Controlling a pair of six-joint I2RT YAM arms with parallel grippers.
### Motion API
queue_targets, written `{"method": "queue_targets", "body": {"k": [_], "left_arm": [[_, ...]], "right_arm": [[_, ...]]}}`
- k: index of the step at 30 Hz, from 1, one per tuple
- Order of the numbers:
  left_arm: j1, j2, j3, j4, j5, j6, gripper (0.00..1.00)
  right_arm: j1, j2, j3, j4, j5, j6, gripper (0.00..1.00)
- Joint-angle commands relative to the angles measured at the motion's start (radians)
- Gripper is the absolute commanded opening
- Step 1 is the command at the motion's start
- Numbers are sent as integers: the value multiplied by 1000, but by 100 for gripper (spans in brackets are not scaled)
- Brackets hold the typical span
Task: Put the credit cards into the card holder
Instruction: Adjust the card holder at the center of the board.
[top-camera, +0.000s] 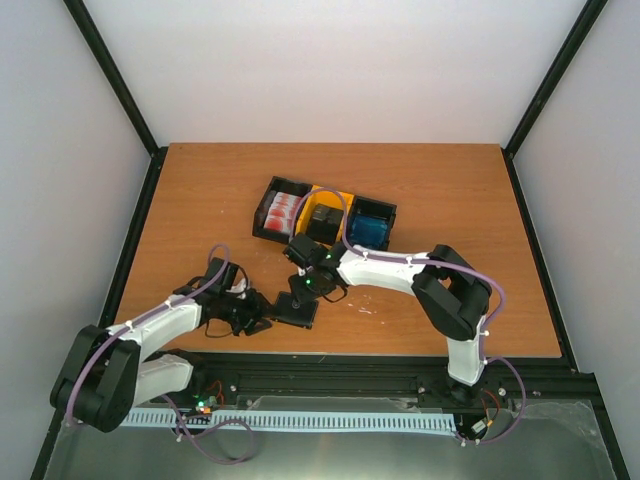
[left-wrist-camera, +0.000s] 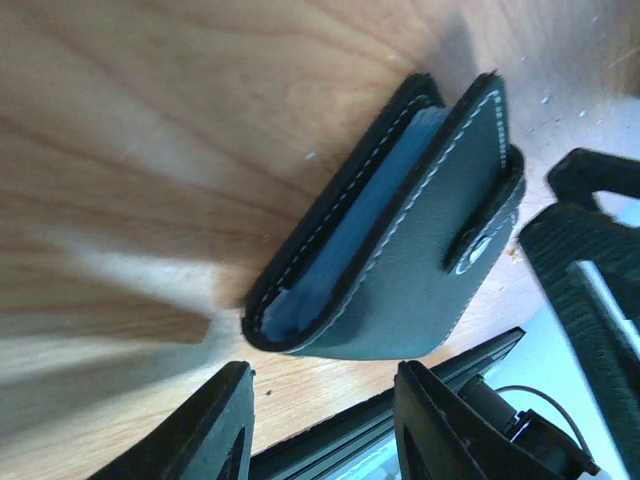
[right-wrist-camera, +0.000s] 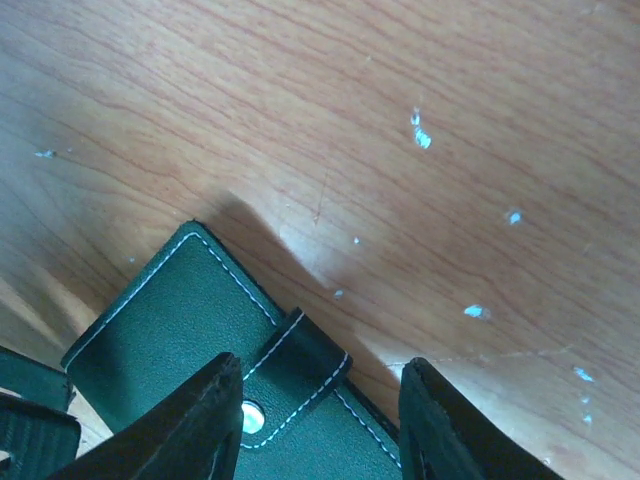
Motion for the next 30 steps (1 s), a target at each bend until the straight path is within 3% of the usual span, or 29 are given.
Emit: {"method": "queue_targets", "body": {"k": [1, 5, 9, 17, 26, 30], "left_arm": [[-11, 15, 47, 81, 6, -20, 40], [-11, 52, 74, 117, -30, -1, 38], [-11, 122, 76, 182, -1, 34, 28], [-11, 233, 152, 269, 48, 123, 27], [-11, 213, 142, 249, 25, 139, 30], [-11, 173, 107, 198, 6, 95, 37]], "right_arm": [[2, -5, -46, 21, -26, -6, 43], [2, -53, -128, 29, -54, 1, 42], [2, -120, -207, 25, -46, 18, 40], [3, -237, -324, 56, -7, 106, 39], [25, -210, -213, -61, 140, 132, 49], [54, -162, -141, -113, 180, 118, 50]]}}
